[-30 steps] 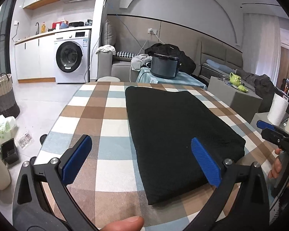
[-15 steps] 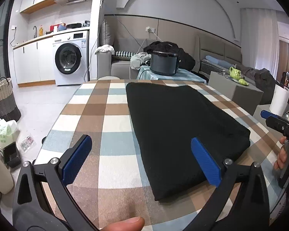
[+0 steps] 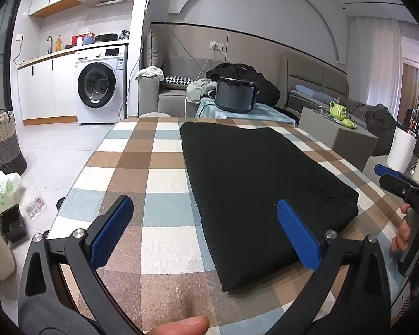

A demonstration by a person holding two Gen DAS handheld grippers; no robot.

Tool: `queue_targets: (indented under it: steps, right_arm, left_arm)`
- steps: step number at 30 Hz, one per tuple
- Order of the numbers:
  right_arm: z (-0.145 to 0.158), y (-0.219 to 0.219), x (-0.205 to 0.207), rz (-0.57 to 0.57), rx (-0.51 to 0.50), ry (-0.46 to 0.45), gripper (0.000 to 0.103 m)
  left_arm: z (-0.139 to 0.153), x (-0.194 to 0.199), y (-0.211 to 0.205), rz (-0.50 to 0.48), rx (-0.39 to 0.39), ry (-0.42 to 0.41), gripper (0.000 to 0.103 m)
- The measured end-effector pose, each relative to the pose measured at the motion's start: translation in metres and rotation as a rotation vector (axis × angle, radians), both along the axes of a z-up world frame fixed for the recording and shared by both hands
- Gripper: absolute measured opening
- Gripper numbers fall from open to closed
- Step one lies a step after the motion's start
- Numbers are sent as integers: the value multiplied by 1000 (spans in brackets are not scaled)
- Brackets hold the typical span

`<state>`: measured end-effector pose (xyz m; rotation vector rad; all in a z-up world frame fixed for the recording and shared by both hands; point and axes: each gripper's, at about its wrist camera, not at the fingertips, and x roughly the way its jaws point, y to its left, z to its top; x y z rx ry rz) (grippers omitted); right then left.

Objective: Fold small clothes

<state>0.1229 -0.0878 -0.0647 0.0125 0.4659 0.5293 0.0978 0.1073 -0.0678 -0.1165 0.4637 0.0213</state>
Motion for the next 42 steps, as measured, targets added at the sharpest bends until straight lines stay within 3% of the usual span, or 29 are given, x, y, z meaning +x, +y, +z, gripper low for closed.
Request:
queue_targets:
  steps: [42]
  right_arm:
    - [-1,6,-2,-9,-27,-16,103]
  left_arm:
    - [-1,0,4,8,-7,4,103]
